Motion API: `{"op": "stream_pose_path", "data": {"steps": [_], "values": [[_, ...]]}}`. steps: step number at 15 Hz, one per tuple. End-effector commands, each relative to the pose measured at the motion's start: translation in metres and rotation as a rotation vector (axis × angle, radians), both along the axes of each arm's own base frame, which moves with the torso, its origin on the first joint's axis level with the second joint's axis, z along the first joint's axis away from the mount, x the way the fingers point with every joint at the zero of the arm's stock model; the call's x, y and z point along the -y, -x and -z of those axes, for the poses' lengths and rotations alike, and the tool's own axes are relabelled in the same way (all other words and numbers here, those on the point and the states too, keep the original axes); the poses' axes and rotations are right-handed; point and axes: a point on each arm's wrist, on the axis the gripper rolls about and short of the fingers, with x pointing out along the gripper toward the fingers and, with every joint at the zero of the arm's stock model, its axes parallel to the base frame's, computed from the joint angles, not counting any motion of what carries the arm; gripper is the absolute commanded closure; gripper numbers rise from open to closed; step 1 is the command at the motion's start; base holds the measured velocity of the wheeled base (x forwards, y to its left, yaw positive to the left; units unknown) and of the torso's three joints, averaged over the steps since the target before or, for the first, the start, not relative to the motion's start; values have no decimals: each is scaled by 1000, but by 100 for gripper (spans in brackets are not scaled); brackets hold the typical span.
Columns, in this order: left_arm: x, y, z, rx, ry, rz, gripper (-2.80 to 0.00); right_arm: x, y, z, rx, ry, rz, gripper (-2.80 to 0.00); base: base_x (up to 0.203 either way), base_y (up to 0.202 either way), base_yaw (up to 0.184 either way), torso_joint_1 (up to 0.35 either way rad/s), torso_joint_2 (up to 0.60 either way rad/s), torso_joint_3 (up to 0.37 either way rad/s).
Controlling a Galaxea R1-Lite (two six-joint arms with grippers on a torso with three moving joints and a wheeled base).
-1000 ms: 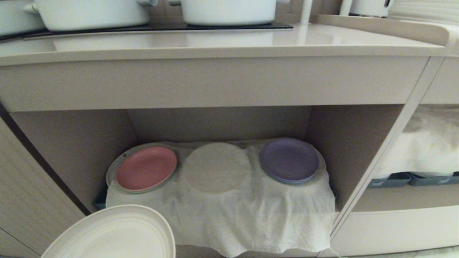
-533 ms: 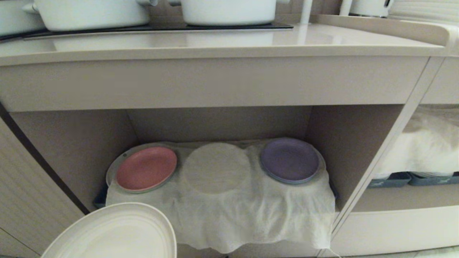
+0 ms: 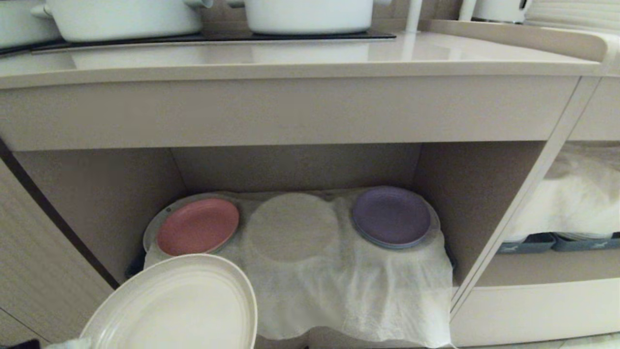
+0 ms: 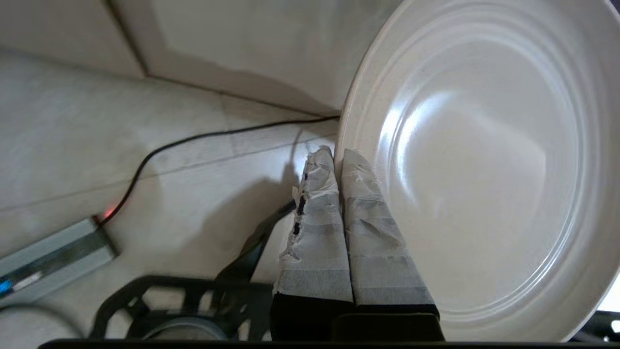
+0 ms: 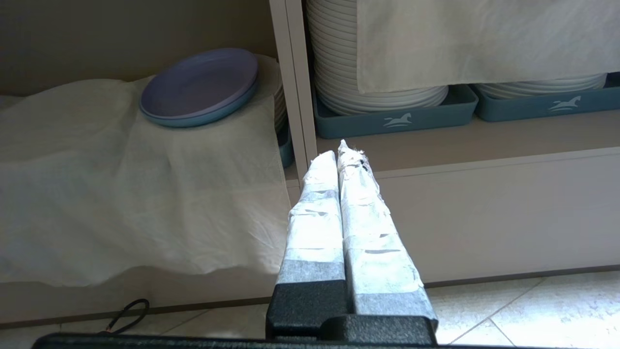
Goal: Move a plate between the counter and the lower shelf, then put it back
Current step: Put the plate in the cupboard
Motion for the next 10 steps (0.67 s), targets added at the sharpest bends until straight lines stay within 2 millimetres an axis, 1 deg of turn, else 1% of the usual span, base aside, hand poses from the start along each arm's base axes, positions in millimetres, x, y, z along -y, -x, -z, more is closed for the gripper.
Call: {"op": "stream_pose_path", "data": {"steps": [1, 5, 10], "values": [[3, -8, 7, -39, -10, 1, 0, 0, 0, 0, 0, 0, 0, 0, 0, 0, 0, 0, 0, 0], [13, -30, 11, -72, -9, 6, 0, 0, 0, 0, 0, 0, 1, 0, 0, 0, 0, 0, 0, 0], [28, -65, 18, -83, 5, -11, 0, 0, 0, 0, 0, 0, 0, 0, 0, 0, 0, 0, 0, 0]]}}
